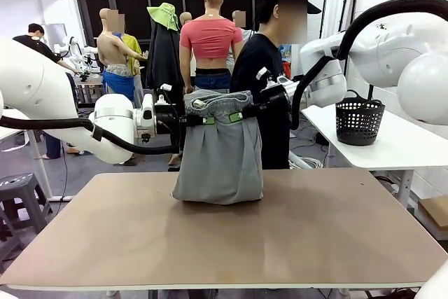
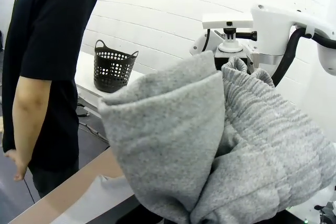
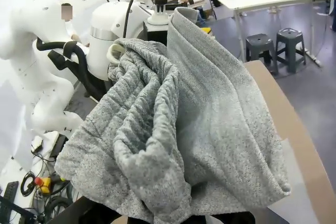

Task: Fold the training pants.
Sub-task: Fold the Training pants in half.

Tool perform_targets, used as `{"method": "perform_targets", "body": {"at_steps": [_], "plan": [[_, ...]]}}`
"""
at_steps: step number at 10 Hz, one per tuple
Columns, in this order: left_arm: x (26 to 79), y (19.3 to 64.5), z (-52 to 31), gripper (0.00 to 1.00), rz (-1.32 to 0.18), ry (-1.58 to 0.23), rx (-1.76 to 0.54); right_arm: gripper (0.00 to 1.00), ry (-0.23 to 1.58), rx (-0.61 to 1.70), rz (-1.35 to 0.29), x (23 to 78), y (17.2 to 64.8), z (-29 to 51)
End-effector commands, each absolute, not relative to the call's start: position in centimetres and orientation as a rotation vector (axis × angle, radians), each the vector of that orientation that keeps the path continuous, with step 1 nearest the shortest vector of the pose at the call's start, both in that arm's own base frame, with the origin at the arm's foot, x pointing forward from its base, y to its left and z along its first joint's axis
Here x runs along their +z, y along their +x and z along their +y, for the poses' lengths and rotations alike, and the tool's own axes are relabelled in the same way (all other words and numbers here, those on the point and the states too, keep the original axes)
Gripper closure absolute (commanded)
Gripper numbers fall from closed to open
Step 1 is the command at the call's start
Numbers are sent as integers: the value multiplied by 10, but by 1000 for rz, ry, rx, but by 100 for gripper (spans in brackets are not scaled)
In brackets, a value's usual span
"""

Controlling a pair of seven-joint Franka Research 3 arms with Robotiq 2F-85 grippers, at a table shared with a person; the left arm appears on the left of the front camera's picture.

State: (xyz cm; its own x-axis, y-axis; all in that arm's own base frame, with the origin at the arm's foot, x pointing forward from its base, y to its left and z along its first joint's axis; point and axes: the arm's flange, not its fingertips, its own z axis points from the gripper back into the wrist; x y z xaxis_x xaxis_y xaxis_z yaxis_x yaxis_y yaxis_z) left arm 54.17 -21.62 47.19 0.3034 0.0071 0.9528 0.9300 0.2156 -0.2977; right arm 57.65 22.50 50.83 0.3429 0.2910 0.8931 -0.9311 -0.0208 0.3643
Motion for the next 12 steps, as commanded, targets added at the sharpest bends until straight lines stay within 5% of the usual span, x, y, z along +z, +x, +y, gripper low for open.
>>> {"method": "perform_targets", "body": {"at_steps": [1,12], "plan": [[471,541,-216,100,-1057,-1163,-841,100,1201,1111,-698,508,576,225],[383,468,-190,100,-797,-1380,-416,100,1328,783,-393,393,513,224]]}}
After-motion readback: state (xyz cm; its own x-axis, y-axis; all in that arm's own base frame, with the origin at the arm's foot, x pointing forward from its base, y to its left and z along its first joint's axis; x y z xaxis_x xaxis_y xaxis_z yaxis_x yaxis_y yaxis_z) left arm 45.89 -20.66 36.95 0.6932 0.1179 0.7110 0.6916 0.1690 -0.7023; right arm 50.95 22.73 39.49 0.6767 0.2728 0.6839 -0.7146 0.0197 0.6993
